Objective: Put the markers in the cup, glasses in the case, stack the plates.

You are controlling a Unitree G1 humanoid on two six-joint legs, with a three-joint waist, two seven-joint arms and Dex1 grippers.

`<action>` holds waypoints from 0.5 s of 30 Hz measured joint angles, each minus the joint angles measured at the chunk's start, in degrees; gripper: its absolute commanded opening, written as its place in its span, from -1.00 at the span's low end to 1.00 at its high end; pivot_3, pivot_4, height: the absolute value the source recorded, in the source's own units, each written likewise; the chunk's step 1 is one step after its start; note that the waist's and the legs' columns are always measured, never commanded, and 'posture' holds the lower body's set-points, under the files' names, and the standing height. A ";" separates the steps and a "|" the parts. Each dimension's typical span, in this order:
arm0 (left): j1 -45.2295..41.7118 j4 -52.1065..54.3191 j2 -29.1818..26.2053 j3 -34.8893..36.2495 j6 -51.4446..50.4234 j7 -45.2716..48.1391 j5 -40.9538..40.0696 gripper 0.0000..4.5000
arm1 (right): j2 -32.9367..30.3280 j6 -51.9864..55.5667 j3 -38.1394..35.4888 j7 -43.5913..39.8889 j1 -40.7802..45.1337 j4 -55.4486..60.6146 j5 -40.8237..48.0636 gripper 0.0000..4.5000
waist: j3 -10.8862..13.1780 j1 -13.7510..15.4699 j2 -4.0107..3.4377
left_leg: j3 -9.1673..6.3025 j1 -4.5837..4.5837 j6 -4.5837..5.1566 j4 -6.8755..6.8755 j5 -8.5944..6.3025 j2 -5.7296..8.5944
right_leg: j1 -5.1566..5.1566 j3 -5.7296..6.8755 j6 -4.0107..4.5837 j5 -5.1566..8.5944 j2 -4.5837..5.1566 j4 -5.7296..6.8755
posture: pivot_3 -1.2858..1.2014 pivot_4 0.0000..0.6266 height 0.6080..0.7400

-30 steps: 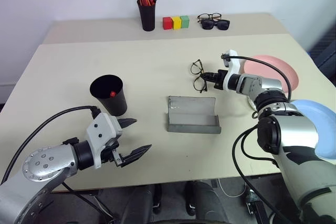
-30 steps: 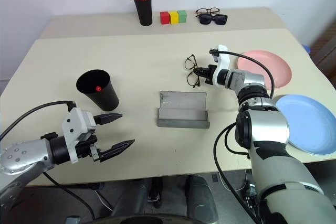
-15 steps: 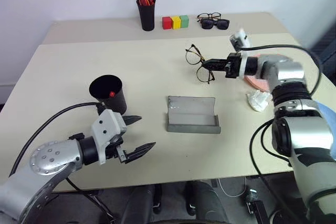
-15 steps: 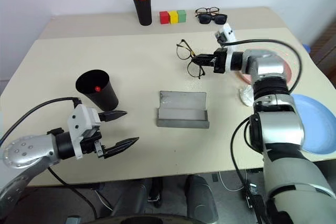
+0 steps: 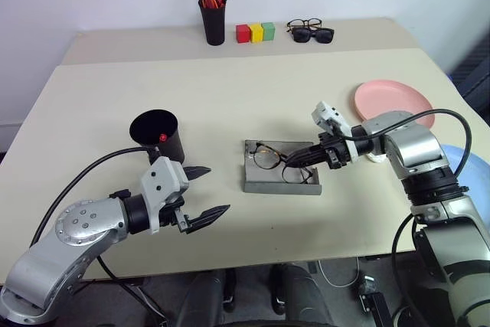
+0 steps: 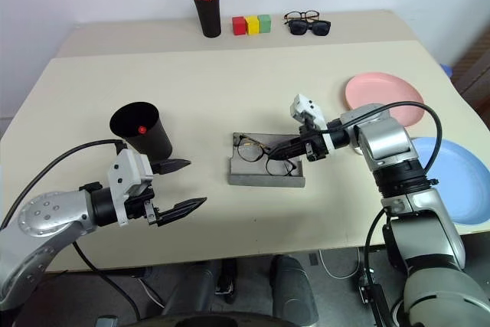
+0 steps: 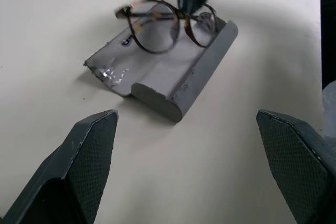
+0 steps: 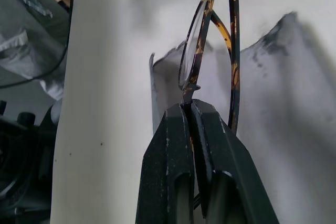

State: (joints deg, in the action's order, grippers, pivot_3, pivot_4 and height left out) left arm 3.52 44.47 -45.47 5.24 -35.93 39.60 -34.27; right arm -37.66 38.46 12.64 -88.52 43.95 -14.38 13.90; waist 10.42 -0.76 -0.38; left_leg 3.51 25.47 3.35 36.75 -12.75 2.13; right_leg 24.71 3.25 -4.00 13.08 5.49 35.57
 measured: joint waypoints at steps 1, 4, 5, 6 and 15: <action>0.19 0.01 0.01 0.03 0.17 -0.05 0.03 0.92 | 0.00 -0.07 0.46 0.26 -0.53 0.51 -0.06 -0.98 | 0.00 0.01 0.00 | 0.00 0.00 0.00 0.00 0.00 0.00 | 0.00 0.00 0.00 0.00 0.00 -0.01 | 0.03 -0.52 1.00; 0.56 0.06 0.01 0.07 0.36 -0.20 0.08 0.92 | 0.02 -1.60 2.25 0.43 -0.84 0.53 -0.61 -0.98 | 0.00 0.07 0.00 | 0.00 0.00 0.00 0.00 0.00 0.00 | -0.01 0.00 0.00 0.00 0.01 -0.01 | 0.03 -0.52 1.00; 0.71 0.14 0.01 0.07 0.36 -0.25 0.09 0.92 | 0.02 -2.37 2.82 0.43 -0.84 0.49 -1.00 -0.98 | 0.00 0.08 0.00 | 0.00 -0.01 0.00 0.00 0.00 0.00 | -0.01 0.00 0.00 0.00 0.01 -0.02 | 0.03 -0.52 1.00; 0.72 0.18 0.01 0.07 0.37 -0.29 0.09 0.92 | 0.01 -3.10 3.30 0.42 -0.84 0.37 -1.48 -0.72 | 0.00 0.10 0.00 | 0.00 0.00 0.00 0.00 0.00 0.00 | -0.01 0.00 0.00 0.00 0.01 -0.02 | 0.03 -0.52 1.00; 0.73 0.21 0.01 0.19 0.43 -0.41 0.08 0.92 | -2.23 -5.67 5.93 -0.25 -2.05 -0.14 -2.94 0.97 | 0.00 0.10 0.01 | 0.00 -0.01 0.00 0.01 0.00 0.00 | -0.03 0.00 0.00 0.00 0.01 -0.01 | 0.03 -0.52 1.00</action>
State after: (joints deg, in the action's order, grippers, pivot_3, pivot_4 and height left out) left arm 4.25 44.68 -45.47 5.42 -35.49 39.19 -34.18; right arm -39.88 32.79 18.57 -88.77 41.90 -14.52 10.96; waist 10.42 -0.66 -0.37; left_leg 3.51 25.46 3.35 36.76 -12.75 2.13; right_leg 24.69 3.25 -4.00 13.08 5.50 35.56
